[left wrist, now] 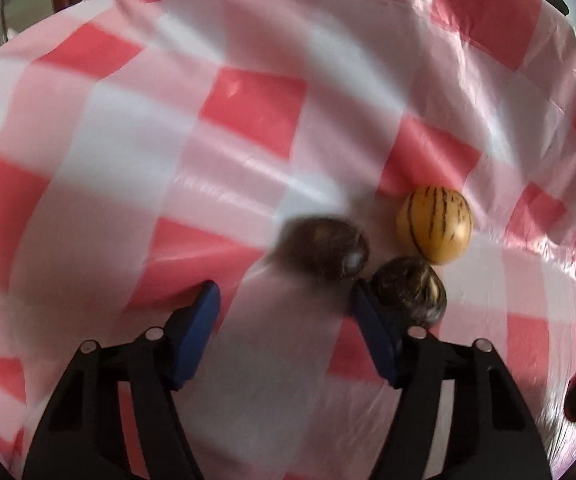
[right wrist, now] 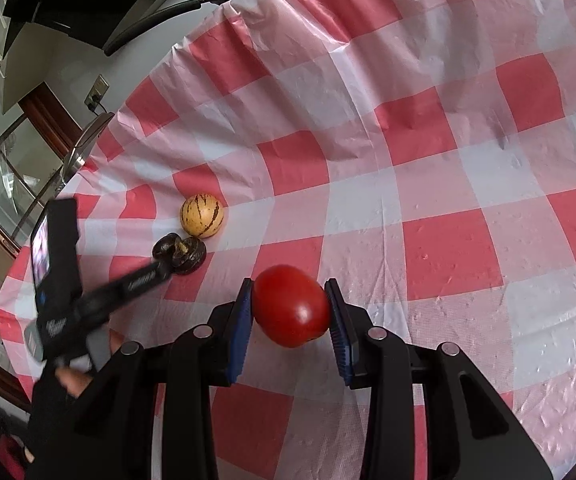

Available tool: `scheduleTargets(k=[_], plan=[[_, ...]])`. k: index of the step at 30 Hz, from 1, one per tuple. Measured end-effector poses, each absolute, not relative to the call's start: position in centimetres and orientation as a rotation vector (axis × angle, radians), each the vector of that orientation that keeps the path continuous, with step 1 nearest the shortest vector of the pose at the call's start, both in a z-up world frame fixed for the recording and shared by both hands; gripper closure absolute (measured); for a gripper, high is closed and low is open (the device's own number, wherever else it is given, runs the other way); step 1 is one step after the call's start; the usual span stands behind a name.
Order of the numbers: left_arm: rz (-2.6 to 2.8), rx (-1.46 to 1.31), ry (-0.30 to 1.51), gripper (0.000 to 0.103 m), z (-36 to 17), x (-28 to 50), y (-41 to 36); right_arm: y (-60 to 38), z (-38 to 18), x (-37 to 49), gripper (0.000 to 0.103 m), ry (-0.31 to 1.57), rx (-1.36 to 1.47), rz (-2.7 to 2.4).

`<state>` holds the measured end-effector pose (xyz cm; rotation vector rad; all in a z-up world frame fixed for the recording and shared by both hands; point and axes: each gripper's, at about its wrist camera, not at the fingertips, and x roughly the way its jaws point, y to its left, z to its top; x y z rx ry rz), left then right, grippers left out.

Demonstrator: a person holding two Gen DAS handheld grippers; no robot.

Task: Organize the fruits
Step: 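Grasp the red plum tomato with the right gripper while the left gripper grasps a dark mangosteen, then carry the tomato and mangosteen into the white box and open both grippers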

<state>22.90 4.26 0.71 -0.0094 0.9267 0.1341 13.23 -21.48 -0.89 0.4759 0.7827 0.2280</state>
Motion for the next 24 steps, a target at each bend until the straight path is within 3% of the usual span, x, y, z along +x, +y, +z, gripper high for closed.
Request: scheduleTargets(k=[6,7,8,14,24], plan=[[0.125,0.004,0.925,0.040,0.5,25.0,3.8,-21.3,-1.0,13.3,0.067,0.792,0.469,0.230],[0.086,-0.008,0.923,0.055,0.5,25.0,3.8,-21.3,-1.0,13.4,0.067,0.792,0.470,0.231],[0.076,-0.005,0.918,0.060,0.5,25.1,3.7,-21.3,-1.0,13.4,0.067,0.792,0.470,0.231],[0.026,-0.079,0.830,0.061,1.8,20.2,4.3,-21.4,-1.0,13.3,0.067,0.789,0.474,0.233],[-0.033,-0.133,0.743,0.061,3.4,4.3,5.5,-21.4,-1.0,13.2,0.067,0.787,0.475,0.235]])
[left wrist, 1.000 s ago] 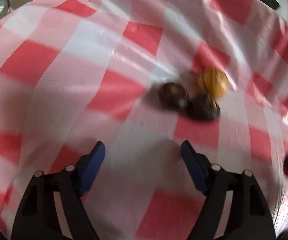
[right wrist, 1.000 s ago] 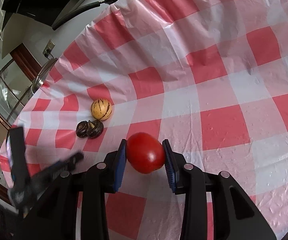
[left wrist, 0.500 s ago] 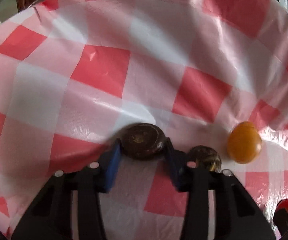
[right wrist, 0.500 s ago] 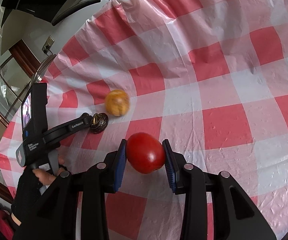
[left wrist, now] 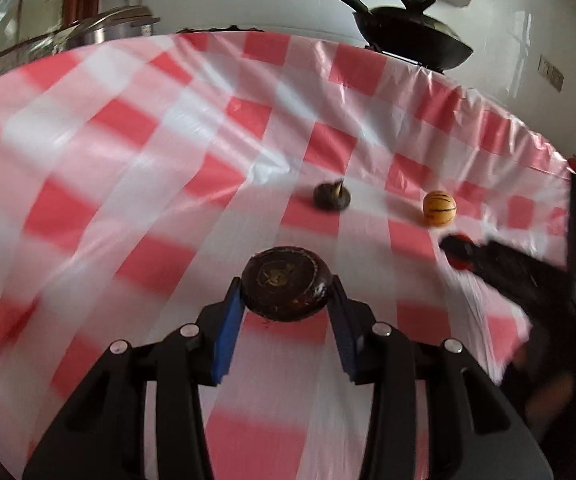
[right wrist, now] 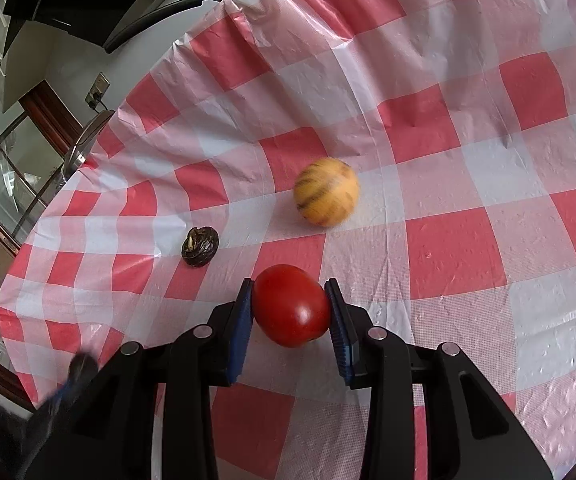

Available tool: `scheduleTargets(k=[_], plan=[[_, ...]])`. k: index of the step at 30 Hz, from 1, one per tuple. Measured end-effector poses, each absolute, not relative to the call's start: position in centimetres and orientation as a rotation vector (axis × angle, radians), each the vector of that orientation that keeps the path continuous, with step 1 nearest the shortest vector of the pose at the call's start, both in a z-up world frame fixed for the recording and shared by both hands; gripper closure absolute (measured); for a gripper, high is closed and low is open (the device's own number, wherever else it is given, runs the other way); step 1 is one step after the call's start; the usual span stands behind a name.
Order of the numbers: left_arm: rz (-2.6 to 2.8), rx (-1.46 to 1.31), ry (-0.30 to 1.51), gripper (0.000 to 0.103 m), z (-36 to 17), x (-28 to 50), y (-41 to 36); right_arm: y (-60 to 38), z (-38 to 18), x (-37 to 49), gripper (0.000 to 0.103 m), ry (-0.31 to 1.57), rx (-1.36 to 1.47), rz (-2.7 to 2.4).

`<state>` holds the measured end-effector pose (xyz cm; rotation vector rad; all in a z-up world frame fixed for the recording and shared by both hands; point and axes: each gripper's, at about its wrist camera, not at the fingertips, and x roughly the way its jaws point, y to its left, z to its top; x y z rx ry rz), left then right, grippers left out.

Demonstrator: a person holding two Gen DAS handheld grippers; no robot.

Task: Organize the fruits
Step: 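Carry the tomato and mangosteen into the white box and open both grippers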

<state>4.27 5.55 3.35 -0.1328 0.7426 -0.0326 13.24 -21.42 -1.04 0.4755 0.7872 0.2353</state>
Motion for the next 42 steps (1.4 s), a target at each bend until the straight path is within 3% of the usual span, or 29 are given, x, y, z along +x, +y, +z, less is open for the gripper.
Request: scheduleTargets(k=[12,25,42], plan=[[0.081,-0.385,0.770,0.061,2.7,-4.3,11.4,-21.5,-1.0,13.1,0.067,0.783,0.484,0.231],[0.139,-0.366,0.756,0.061,4.0,-15.2,13.4,-20.9,-0.7,12.0,0.067,0.782,0.443,0.237],[0.300,-0.443,0.751,0.061,2.4,-27.0,22.4,-5.9,1.7,-8.1,0.067,0.824,0.167,0.618]])
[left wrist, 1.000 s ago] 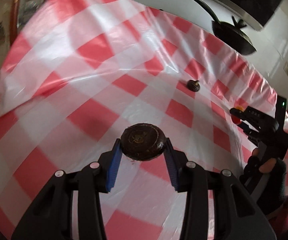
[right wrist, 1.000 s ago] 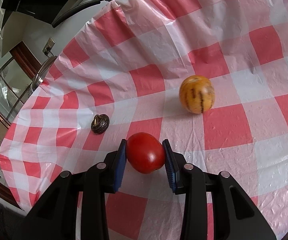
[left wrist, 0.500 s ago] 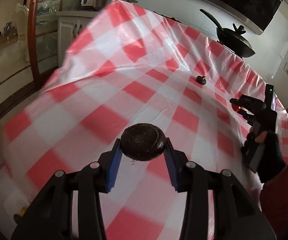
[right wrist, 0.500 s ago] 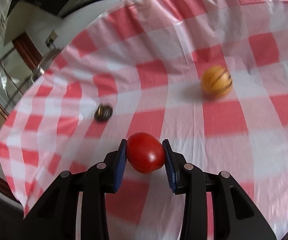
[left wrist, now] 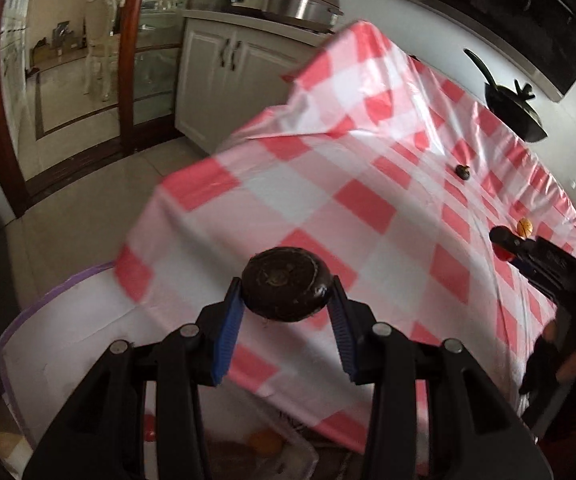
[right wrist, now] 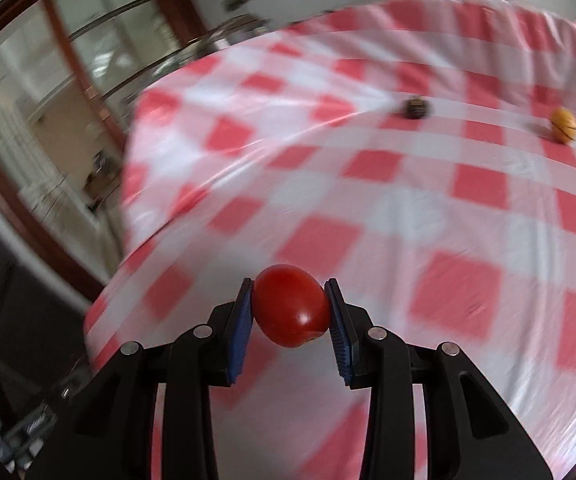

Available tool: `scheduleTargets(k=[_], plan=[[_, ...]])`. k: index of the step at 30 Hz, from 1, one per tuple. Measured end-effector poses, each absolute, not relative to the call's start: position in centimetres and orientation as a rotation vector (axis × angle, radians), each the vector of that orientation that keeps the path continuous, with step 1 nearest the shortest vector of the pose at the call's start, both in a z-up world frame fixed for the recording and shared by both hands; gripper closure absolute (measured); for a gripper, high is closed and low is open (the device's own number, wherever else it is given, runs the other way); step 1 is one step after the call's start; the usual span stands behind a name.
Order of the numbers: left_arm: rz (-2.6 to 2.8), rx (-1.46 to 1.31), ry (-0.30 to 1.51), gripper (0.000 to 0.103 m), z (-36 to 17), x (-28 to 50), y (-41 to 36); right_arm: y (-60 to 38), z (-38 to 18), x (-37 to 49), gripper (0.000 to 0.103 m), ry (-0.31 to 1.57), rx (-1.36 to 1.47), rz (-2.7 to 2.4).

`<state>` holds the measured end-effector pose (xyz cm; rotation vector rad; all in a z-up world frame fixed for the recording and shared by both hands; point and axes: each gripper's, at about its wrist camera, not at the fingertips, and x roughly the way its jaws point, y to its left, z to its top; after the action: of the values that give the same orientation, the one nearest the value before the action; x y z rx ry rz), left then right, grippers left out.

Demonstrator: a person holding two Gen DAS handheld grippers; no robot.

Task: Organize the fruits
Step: 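Carry the tomato and mangosteen into the white box and open both grippers, then move both grippers back over the tablecloth toward the last fruits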

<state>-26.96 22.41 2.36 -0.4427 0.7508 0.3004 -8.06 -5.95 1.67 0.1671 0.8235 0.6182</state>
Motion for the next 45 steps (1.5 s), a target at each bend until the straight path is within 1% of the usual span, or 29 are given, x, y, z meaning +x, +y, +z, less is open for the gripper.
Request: scheduleTargets(k=[7,12,17,20,22,25,31,36,40,43,45], plan=[[0.376,-0.461,0.755,0.061,1.2,-31.7,25.7,1.3,4.1,-17.7,0.067,0.751,-0.037,0.838],[0.463,-0.518,0.776,0.061,-1.2,-36.4,28.7,4.8,3.7,-22.5,0.067,0.753,-0.146,0.950],[0.546,-0.591,0.827,0.061,-5.0,-40.4,31.2,8.9,1.5,-28.1,0.067,0.766,-0.317,1.077],[0.575,-0.616,0.860,0.061,-6.9,-41.5,32.0,11.2,-0.5,-31.5,0.067,0.759,-0.452,1.165],[0.595,-0.631,0.883,0.061,-8.1,-42.0,32.5,12.5,-2.3,-33.5,0.067,0.757,-0.553,1.207],[0.630,-0.639,0.916,0.061,-9.4,-42.6,33.0,14.5,-6.4,-36.1,0.067,0.770,-0.737,1.235],[0.714,-0.647,0.983,0.061,-11.6,-43.8,33.9,16.2,-12.1,-37.4,0.067,0.847,-0.901,1.242],[0.754,-0.540,0.998,0.060,-11.7,-43.7,33.1,16.5,-14.8,-37.4,0.067,0.905,-0.942,1.241],[0.770,-0.455,1.014,0.060,-12.0,-43.2,32.1,17.0,-15.9,-37.0,0.067,0.930,-0.959,1.240],[0.773,-0.457,1.010,0.060,-12.0,-43.1,32.2,16.9,-15.9,-36.3,0.066,0.953,-0.938,1.230],[0.783,-0.450,1.010,0.059,-11.9,-43.1,32.6,16.8,-15.8,-36.0,0.061,0.957,-0.921,1.225]])
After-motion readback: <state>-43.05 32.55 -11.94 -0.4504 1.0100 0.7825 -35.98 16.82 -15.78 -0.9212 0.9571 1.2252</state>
